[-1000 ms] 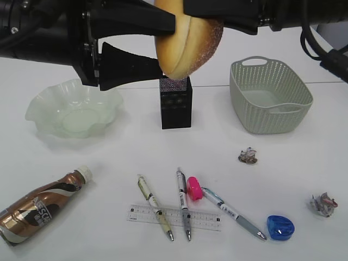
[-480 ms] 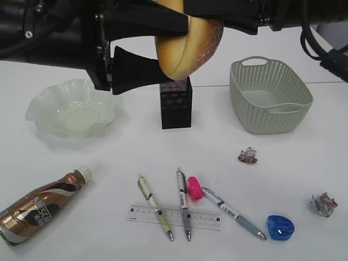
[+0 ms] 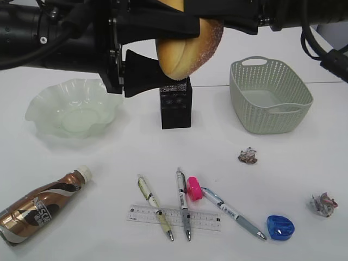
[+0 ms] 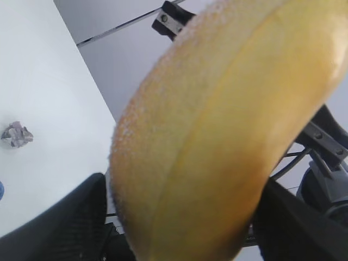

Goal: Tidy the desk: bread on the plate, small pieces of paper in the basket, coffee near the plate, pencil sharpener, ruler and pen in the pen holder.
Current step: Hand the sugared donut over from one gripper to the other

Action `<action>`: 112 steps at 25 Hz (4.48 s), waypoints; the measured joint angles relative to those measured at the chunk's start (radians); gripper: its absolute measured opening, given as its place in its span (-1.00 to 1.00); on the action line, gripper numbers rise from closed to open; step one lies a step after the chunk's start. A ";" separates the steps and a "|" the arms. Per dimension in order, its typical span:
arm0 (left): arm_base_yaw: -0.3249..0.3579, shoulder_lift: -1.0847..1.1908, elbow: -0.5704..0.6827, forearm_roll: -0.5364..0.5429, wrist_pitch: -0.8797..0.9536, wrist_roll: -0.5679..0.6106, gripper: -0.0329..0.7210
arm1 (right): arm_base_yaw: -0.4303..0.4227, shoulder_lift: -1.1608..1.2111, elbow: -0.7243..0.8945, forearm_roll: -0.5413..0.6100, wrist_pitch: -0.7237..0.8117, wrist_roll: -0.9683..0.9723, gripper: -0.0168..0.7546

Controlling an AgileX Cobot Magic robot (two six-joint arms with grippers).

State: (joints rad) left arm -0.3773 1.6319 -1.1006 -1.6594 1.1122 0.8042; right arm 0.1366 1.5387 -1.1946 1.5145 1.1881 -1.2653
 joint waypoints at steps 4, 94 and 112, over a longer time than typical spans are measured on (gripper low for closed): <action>-0.004 0.001 0.000 -0.020 0.000 0.000 0.65 | 0.000 0.000 0.000 0.001 0.000 0.000 -0.38; -0.006 0.035 -0.001 -0.114 0.056 0.022 -0.12 | 0.000 0.000 0.000 0.057 -0.014 0.046 0.60; -0.006 0.035 -0.001 -0.109 0.056 0.022 -0.12 | 0.000 0.000 0.000 0.046 -0.039 0.159 0.72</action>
State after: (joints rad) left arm -0.3833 1.6665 -1.1018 -1.7681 1.1683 0.8266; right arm 0.1366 1.5387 -1.1946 1.5604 1.1486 -1.1060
